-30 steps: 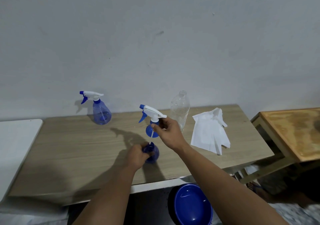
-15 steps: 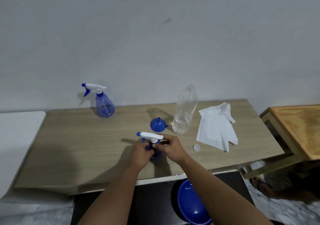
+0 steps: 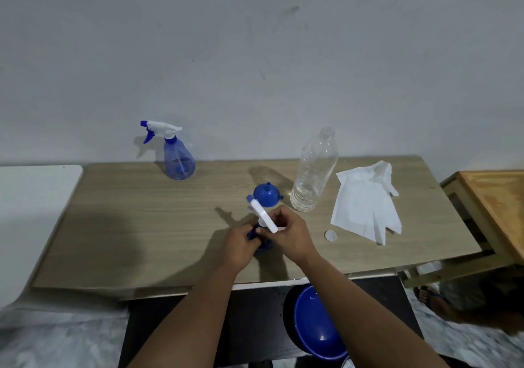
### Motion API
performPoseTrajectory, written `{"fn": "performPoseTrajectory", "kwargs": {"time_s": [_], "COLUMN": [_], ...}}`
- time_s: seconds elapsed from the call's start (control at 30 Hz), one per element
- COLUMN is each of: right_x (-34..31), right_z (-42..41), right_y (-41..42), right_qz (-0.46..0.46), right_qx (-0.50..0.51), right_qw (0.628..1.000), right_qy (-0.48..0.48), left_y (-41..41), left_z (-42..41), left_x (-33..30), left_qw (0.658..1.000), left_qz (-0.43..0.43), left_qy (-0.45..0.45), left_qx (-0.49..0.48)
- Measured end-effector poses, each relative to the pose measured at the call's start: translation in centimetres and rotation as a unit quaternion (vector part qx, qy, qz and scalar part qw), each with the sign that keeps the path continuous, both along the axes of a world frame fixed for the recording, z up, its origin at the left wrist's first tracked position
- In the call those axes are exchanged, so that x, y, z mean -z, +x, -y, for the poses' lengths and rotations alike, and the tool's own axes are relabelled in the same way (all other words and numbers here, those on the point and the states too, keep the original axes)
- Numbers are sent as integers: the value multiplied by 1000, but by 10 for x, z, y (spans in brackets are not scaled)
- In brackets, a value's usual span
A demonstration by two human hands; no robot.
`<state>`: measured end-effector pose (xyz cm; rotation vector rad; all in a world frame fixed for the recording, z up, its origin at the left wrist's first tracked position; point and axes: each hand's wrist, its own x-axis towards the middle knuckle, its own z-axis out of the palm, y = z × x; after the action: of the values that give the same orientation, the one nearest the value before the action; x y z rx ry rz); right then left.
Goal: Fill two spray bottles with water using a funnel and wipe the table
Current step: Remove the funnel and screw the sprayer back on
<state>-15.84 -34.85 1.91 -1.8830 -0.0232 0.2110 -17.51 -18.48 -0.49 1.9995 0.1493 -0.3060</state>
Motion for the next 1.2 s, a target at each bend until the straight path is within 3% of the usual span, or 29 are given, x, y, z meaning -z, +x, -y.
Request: {"fn": "performPoseTrajectory", "kwargs": {"time_s": [0.07, 0.17, 0.4, 0.6, 0.83, 0.97, 1.2], "right_x": [0, 1, -3, -1, -5, -2, 0], "right_z": [-7, -12, -14, -1, -11, -11, -12], "right_y": [-5, -12, -19, -13, -13, -23, -24], "right_qz": [6, 2, 52, 8, 1, 59, 32], "right_qx": [56, 77, 47, 20, 67, 46, 73], "right_qw": [996, 994, 997, 999, 996, 996, 996], "right_qy": [-64, -77, -42, -33, -51, -41, -24], "left_y": [0, 1, 0, -1, -1, -1, -3], "left_z": [-1, 0, 7, 3, 4, 7, 8], "left_x": [4, 4, -9, -5, -4, -10, -17], "left_qw": [1000, 1000, 999, 1000, 1000, 1000, 999], "left_qz": [-9, -14, -18, 1, -10, -18, -26], "left_qy": [-4, -16, -10, -4, 18, 12, 31], "left_qx": [-1, -6, -26, -12, -23, -11, -22]}}
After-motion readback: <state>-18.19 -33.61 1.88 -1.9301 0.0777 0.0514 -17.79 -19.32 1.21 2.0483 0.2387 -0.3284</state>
